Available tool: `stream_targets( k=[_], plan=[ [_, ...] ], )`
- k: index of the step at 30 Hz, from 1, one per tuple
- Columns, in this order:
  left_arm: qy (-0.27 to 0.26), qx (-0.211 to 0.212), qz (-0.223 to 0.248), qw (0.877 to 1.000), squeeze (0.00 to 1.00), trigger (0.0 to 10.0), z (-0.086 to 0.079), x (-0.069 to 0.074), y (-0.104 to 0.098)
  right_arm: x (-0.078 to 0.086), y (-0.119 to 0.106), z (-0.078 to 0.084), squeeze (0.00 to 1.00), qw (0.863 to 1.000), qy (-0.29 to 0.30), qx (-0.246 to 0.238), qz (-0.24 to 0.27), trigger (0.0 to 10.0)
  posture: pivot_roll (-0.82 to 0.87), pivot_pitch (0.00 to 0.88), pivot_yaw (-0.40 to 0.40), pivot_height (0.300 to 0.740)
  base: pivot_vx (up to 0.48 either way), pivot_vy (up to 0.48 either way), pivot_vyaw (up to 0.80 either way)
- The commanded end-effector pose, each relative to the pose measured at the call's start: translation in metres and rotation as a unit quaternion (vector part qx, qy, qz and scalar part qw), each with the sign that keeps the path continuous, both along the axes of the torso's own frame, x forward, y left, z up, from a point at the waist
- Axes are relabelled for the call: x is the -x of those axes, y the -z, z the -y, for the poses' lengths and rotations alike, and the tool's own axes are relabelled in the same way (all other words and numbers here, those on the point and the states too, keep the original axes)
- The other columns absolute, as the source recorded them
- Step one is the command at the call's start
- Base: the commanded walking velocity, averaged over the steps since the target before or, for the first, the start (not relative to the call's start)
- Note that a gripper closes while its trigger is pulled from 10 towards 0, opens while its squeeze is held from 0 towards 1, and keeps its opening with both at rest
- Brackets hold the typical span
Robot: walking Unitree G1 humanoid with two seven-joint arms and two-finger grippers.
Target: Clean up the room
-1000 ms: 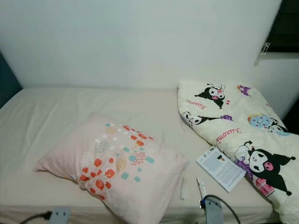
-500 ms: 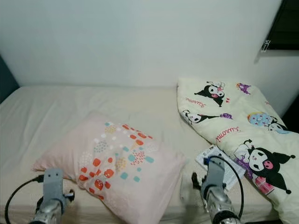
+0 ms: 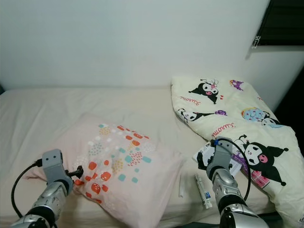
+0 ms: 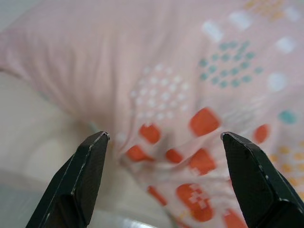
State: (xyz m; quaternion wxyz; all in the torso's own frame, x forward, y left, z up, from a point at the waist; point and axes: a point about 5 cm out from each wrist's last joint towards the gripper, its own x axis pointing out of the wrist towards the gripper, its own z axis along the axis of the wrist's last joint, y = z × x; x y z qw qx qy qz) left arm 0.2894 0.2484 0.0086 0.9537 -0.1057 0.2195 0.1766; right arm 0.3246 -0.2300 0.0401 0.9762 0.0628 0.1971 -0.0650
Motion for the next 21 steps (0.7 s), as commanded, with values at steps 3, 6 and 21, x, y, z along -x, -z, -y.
stream_targets(
  k=[3,6,21],
  plan=[
    [0.004,0.009,0.019,1.0,0.0,10.0,0.002,-0.005,-0.005,-0.01,-0.013,-0.005,0.0,0.999,-0.011,-0.005,0.031,10.0,-0.08,0.0,-0.057,0.68,0.0,0.0,0.0],
    [0.005,0.011,0.022,1.0,0.0,10.0,0.002,-0.006,-0.006,-0.012,-0.015,-0.006,0.0,0.999,-0.015,-0.006,0.035,10.0,-0.08,0.0,-0.057,0.675,0.0,0.0,0.0],
    [0.001,0.08,0.1,0.992,0.0,10.0,0.011,-0.032,-0.033,-0.017,-0.014,-0.037,0.0,0.996,-0.073,-0.018,0.039,10.0,-0.1,0.0,-0.048,0.615,0.0,0.0,0.0]
  ],
)
